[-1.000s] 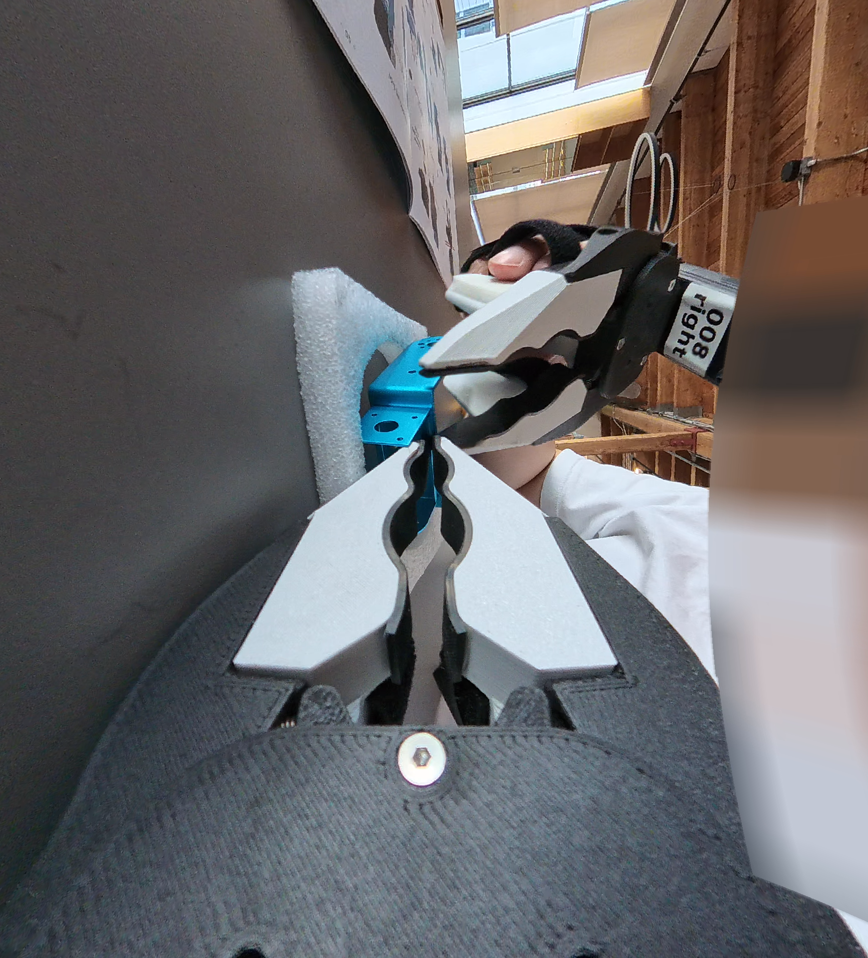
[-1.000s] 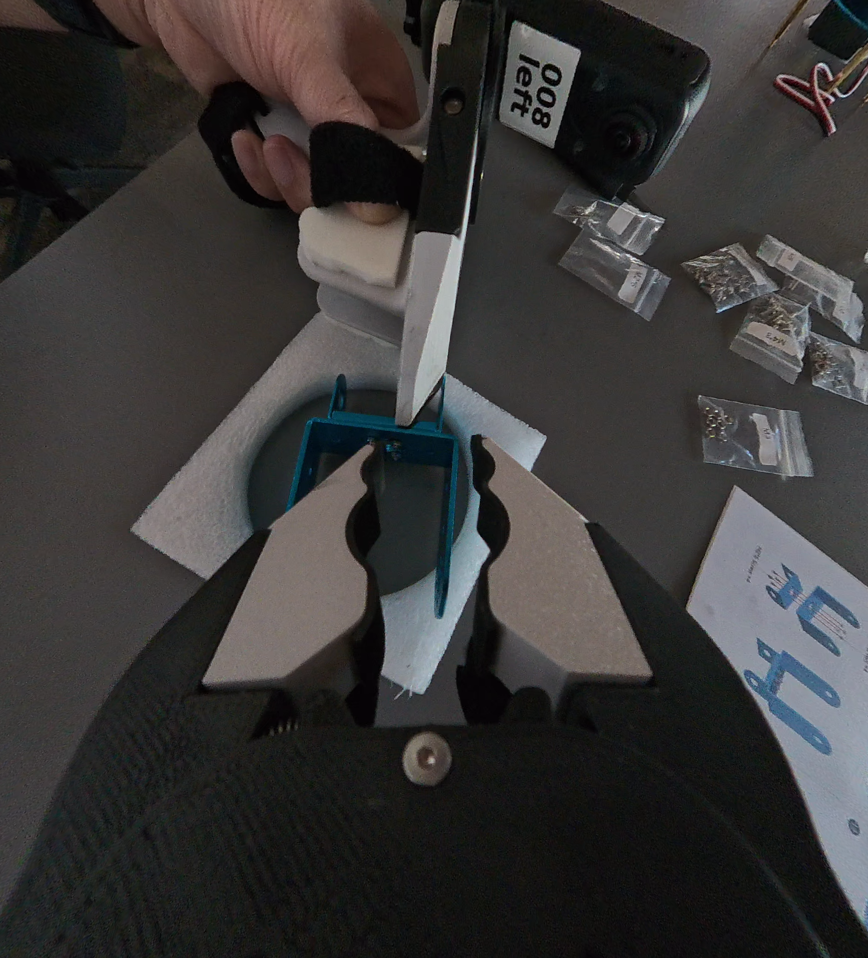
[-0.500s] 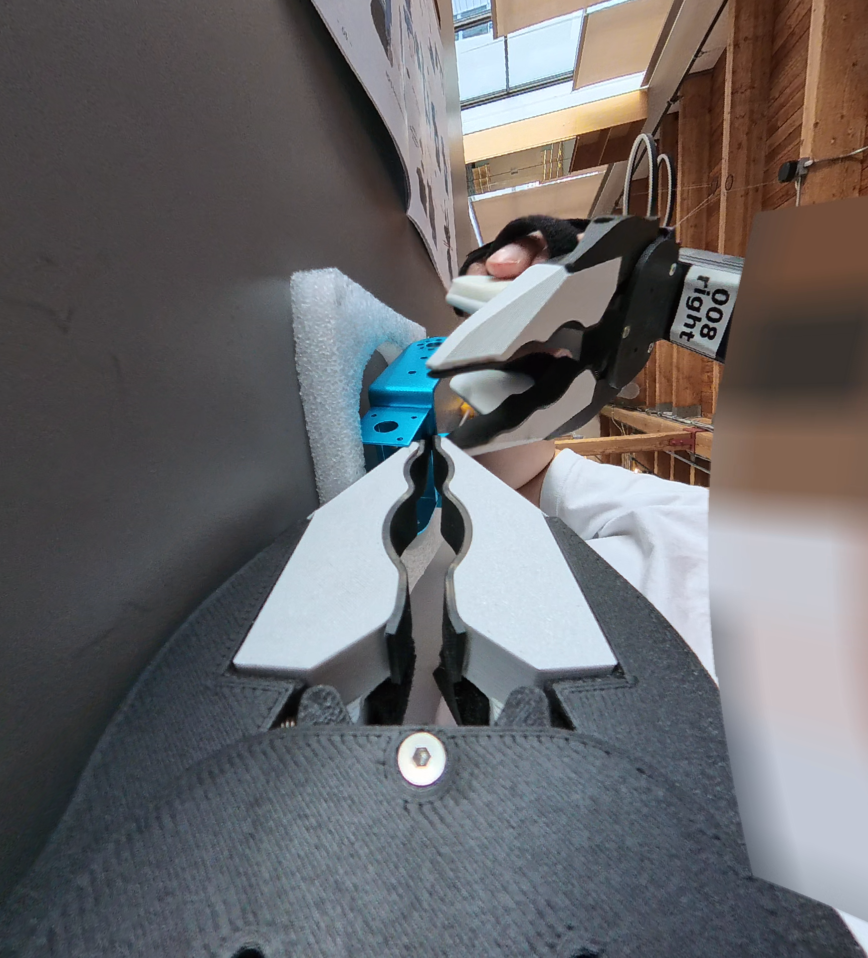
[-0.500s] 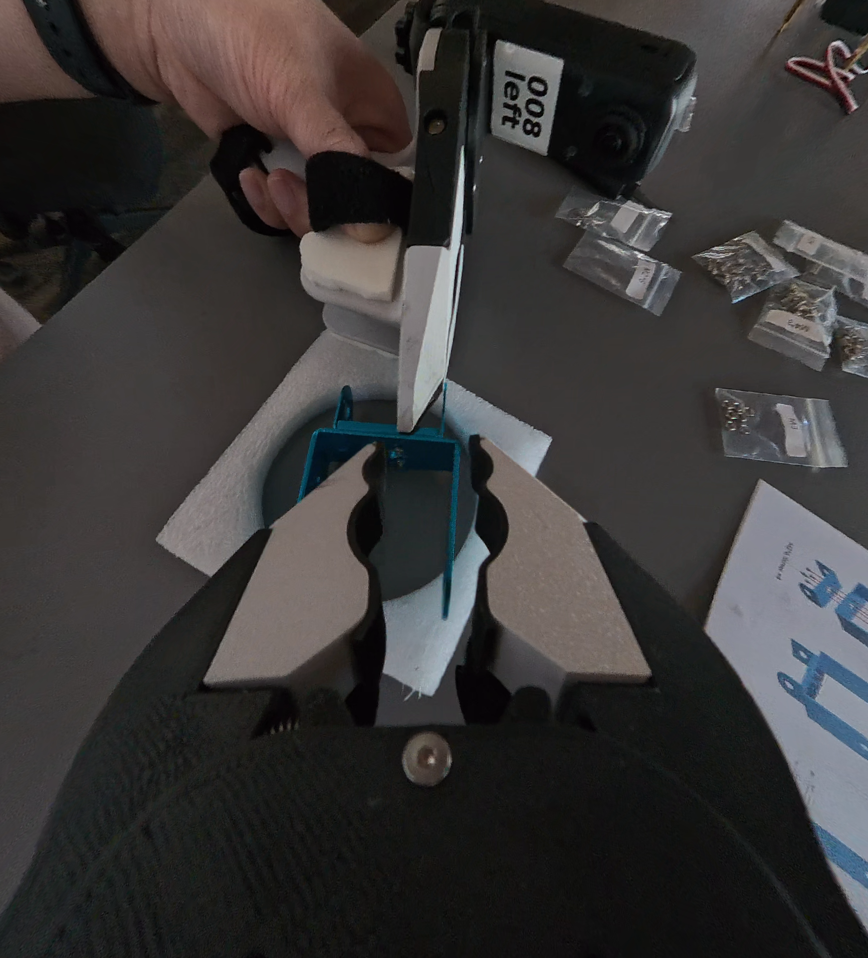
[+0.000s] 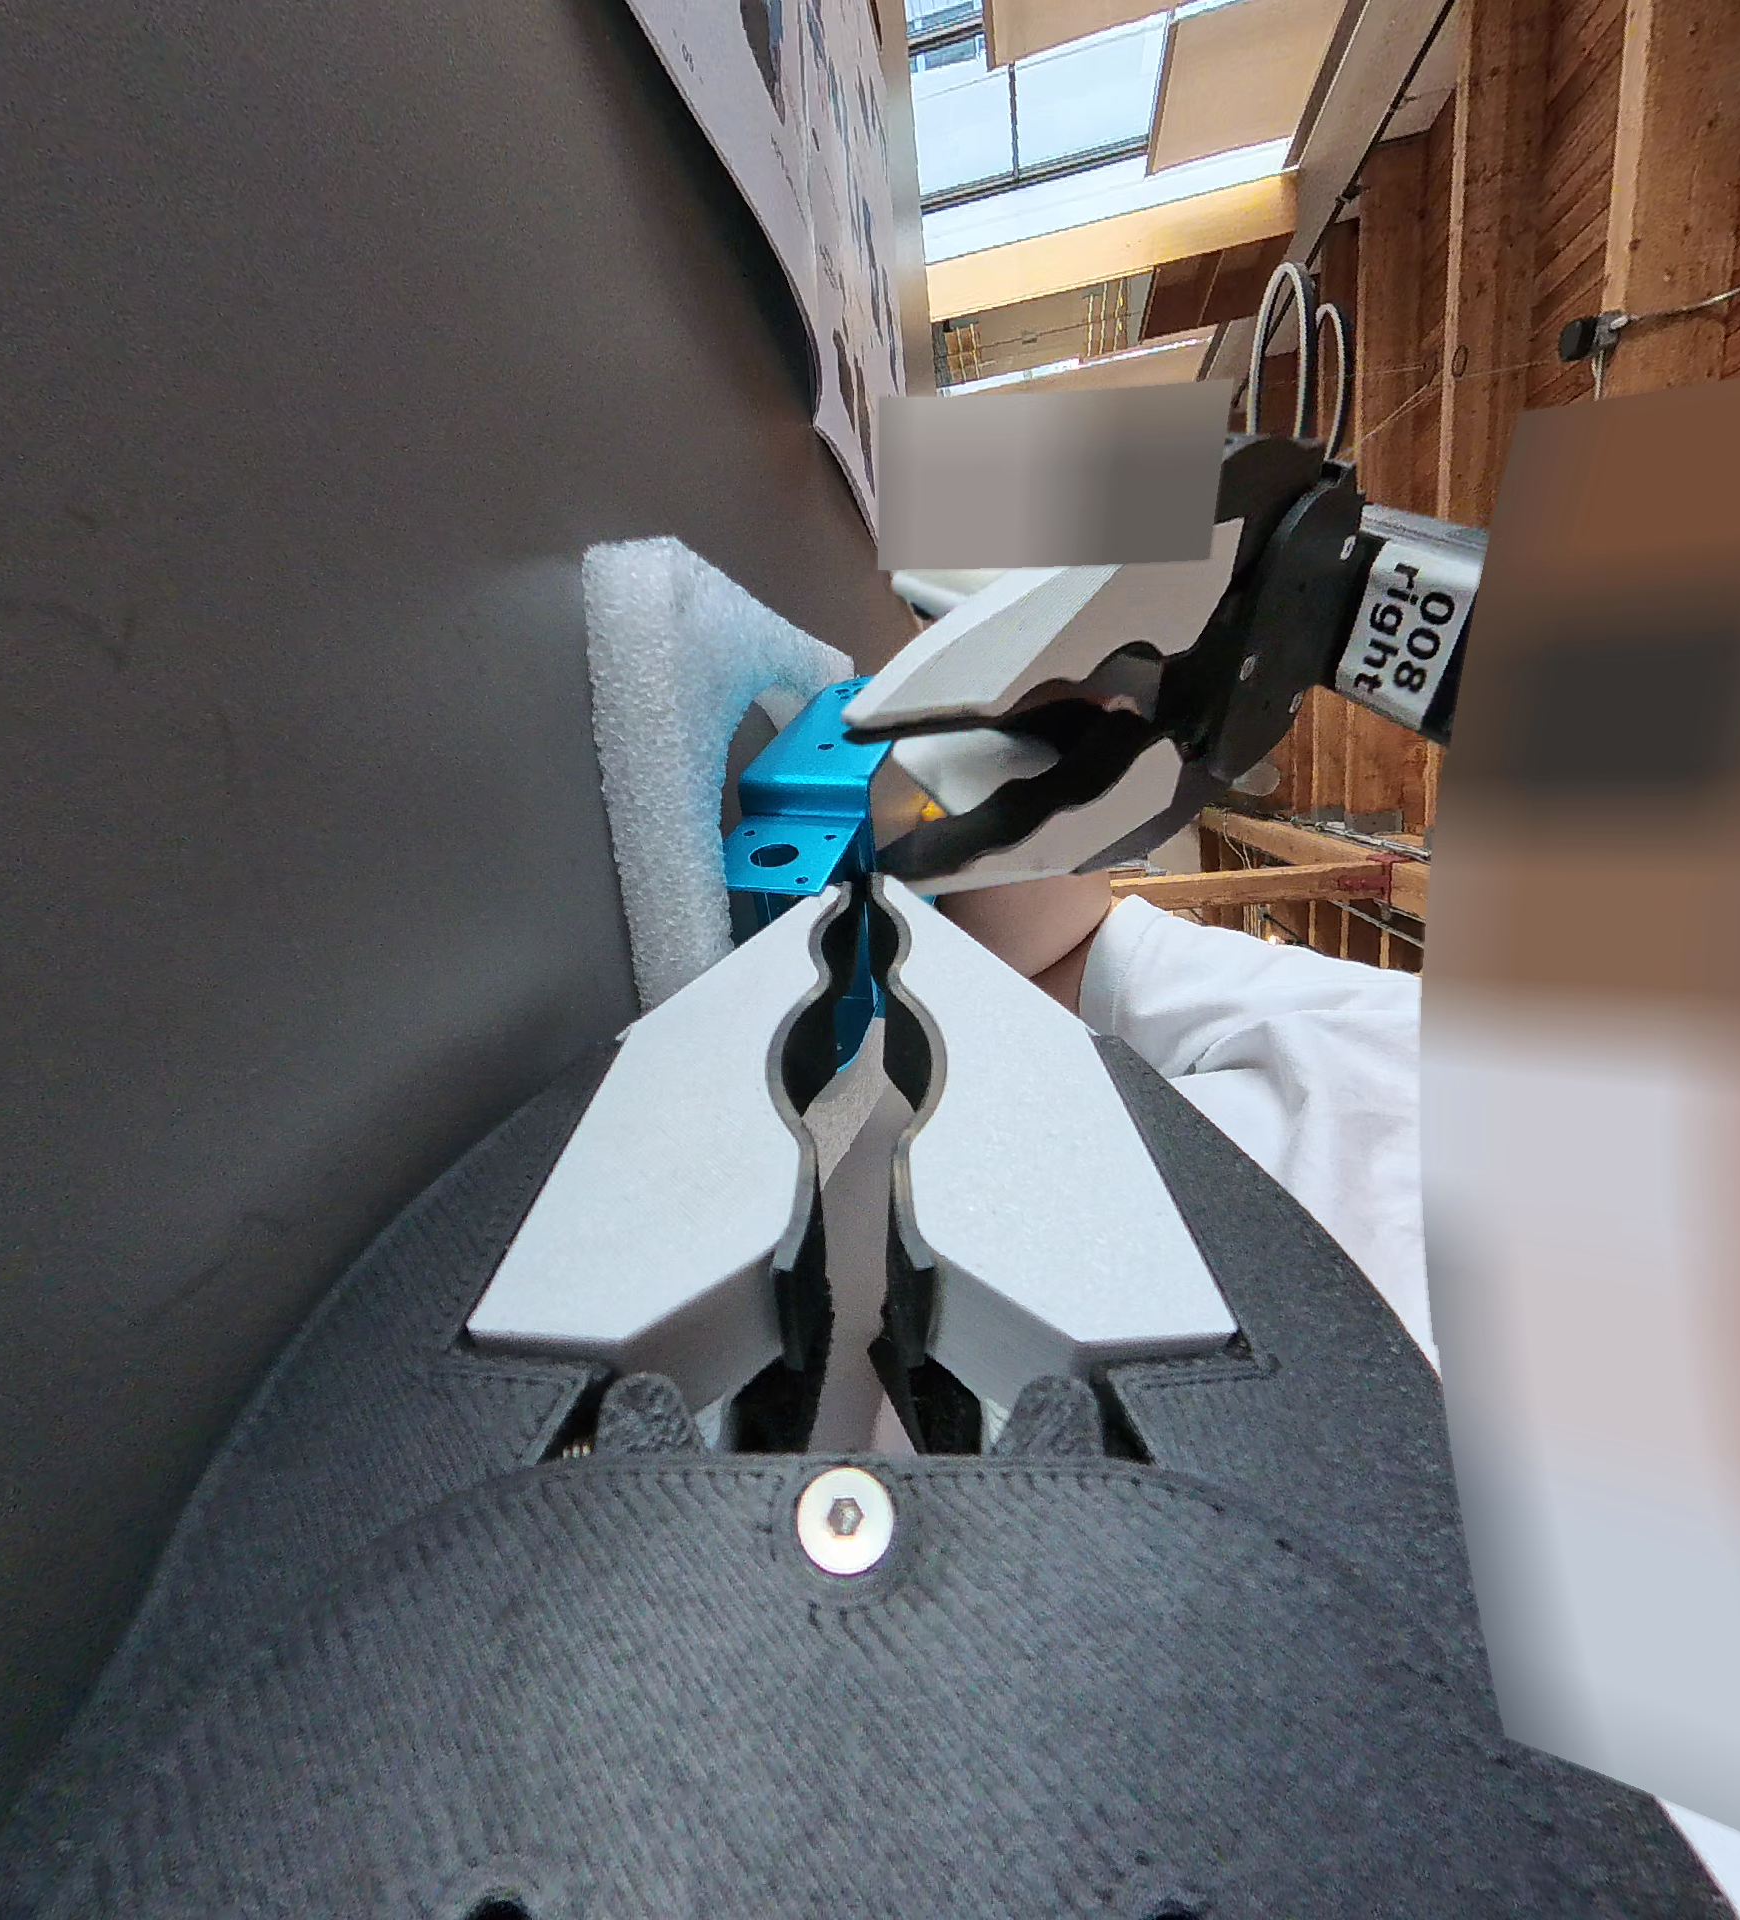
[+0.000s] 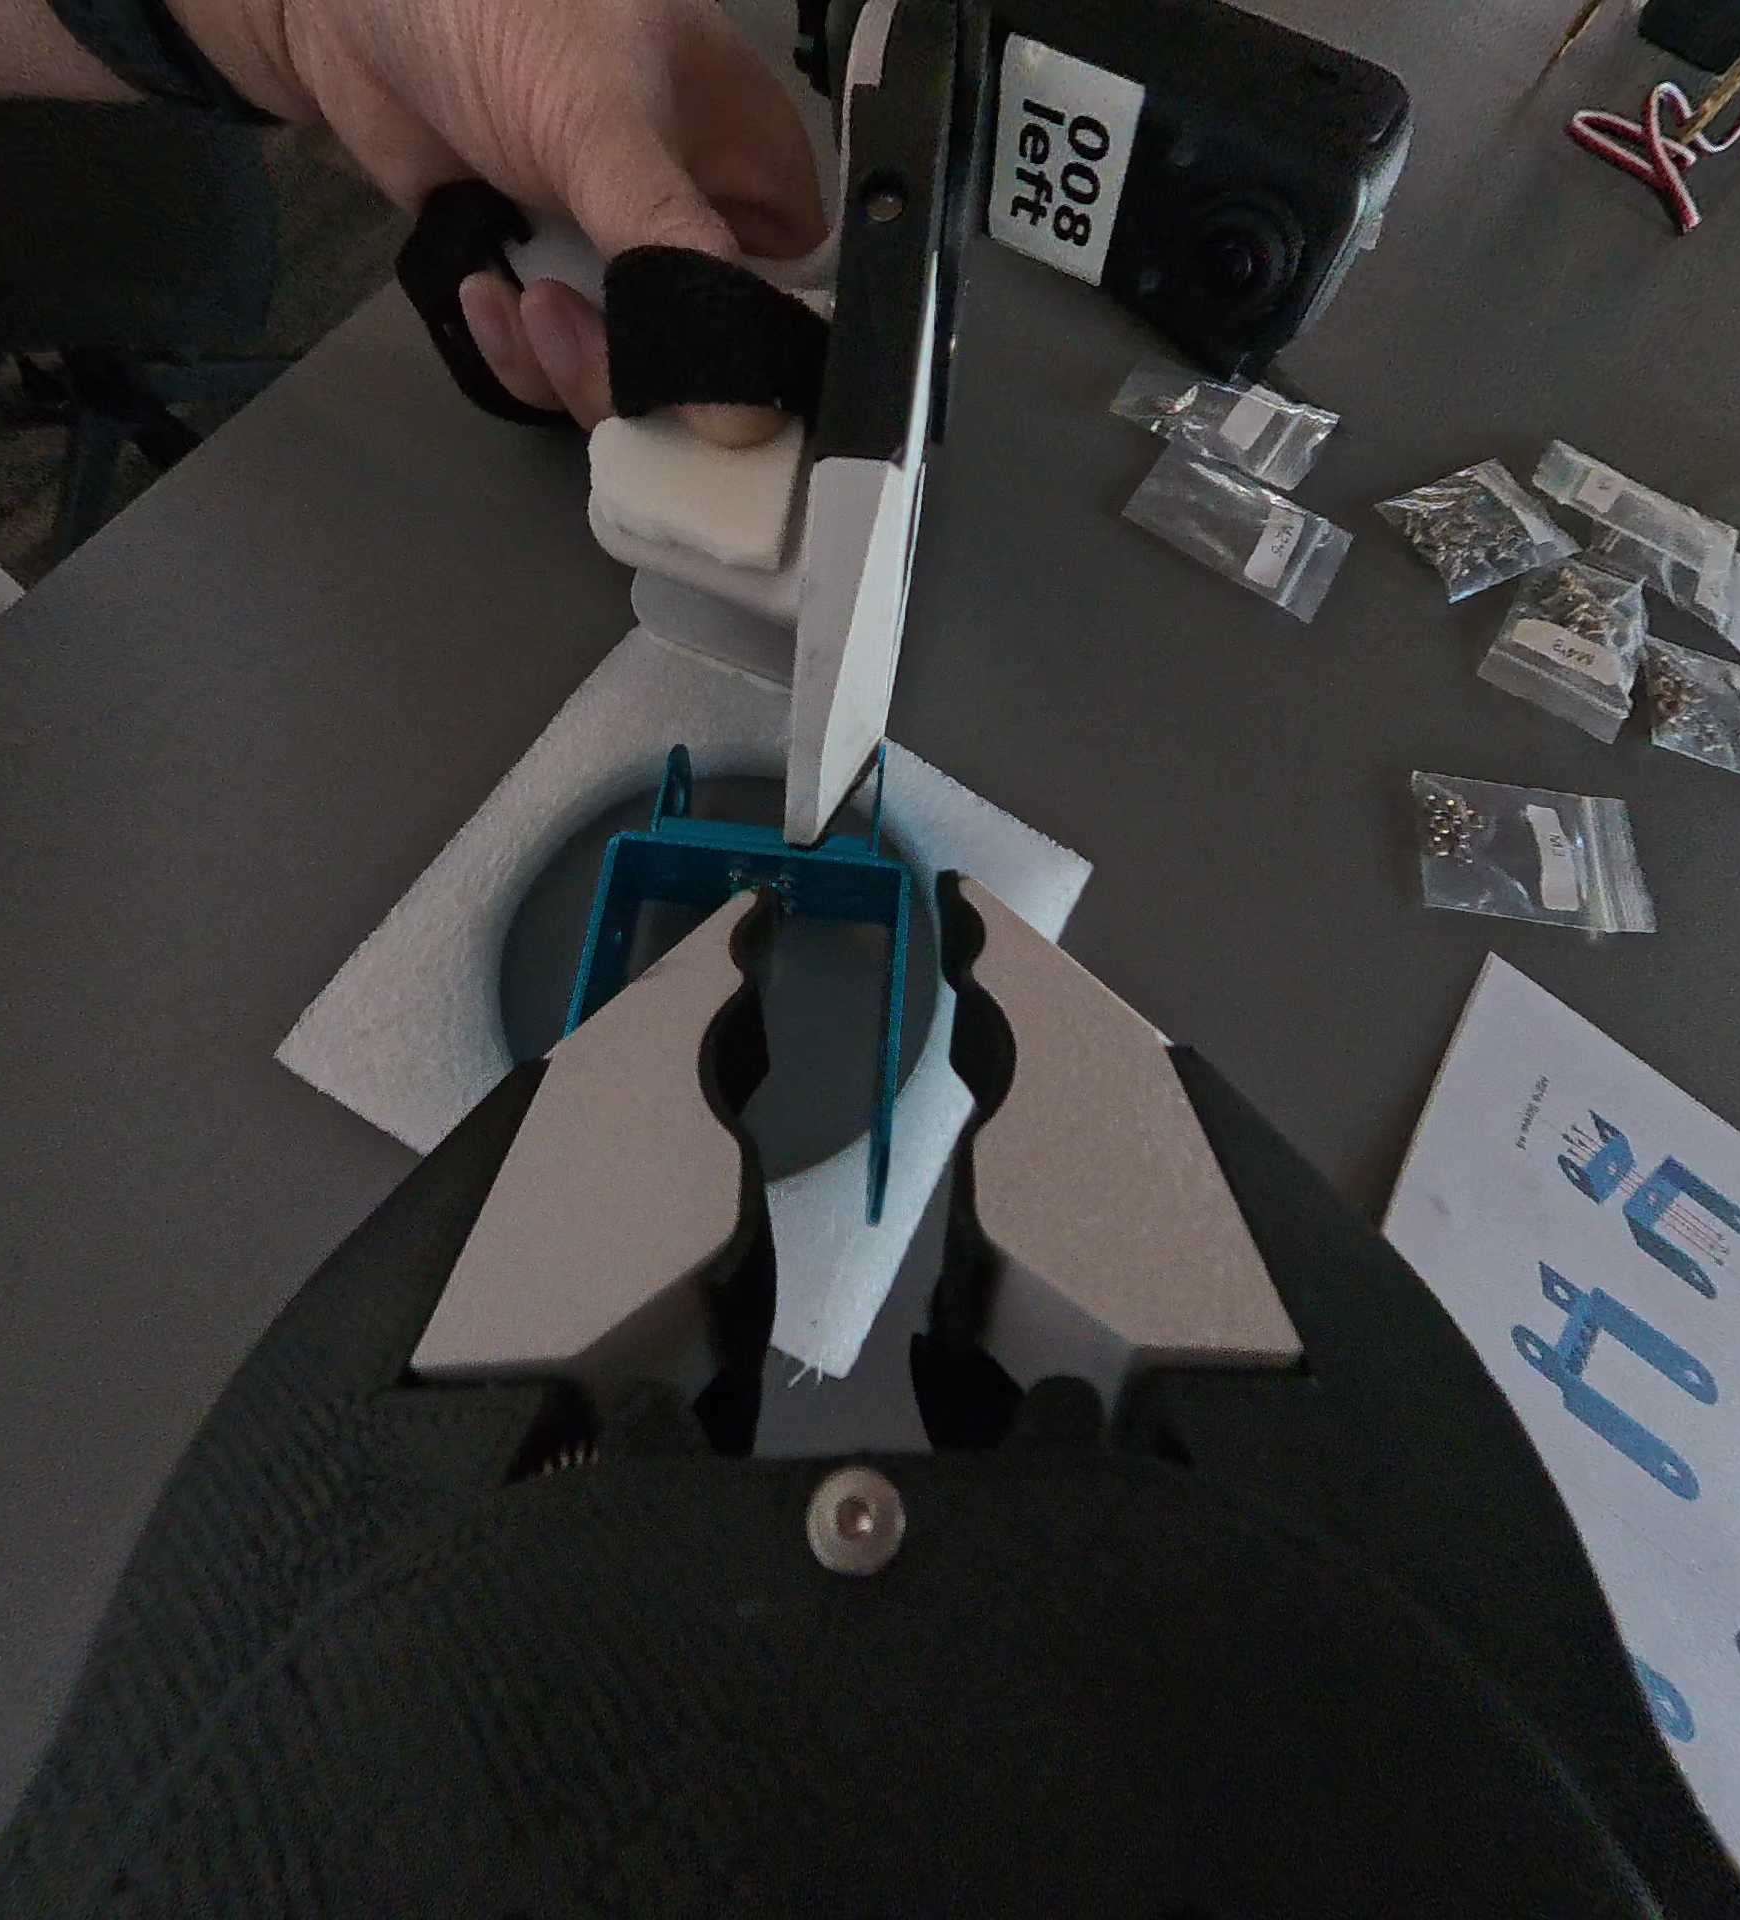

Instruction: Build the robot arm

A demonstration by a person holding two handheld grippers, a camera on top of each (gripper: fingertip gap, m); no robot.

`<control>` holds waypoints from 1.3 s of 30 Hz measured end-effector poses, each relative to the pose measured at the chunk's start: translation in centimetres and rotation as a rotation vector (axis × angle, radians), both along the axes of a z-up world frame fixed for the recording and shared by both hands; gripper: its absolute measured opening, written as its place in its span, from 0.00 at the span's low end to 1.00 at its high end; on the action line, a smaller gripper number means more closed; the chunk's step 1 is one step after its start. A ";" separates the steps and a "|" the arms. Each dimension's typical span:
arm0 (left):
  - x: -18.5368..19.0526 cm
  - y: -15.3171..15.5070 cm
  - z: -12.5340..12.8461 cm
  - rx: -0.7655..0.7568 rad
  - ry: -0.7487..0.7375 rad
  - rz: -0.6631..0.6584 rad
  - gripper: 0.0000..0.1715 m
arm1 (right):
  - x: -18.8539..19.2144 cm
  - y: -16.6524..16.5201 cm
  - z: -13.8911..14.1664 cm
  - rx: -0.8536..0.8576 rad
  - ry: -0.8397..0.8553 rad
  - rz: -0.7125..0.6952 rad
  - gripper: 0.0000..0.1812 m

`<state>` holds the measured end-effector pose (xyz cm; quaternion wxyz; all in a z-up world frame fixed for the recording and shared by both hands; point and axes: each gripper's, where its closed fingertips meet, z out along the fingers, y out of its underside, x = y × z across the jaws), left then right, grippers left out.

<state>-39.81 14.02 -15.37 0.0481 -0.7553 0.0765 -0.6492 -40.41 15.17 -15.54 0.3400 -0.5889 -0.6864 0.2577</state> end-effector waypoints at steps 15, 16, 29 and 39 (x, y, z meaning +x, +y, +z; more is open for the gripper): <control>0.0 0.0 0.0 0.003 0.001 0.000 0.00 | -0.4 -0.1 0.2 -0.015 0.016 -0.004 0.16; 0.0 0.0 0.0 0.003 -0.002 0.001 0.00 | -0.3 0.2 0.2 -0.011 0.013 -0.016 0.18; 0.1 -0.1 0.0 0.003 -0.001 -0.002 0.00 | 0.7 1.0 0.2 0.031 -0.058 -0.064 0.16; 0.1 -0.1 0.0 -0.002 0.000 -0.005 0.00 | 0.9 0.7 0.5 0.051 -0.092 -0.071 0.16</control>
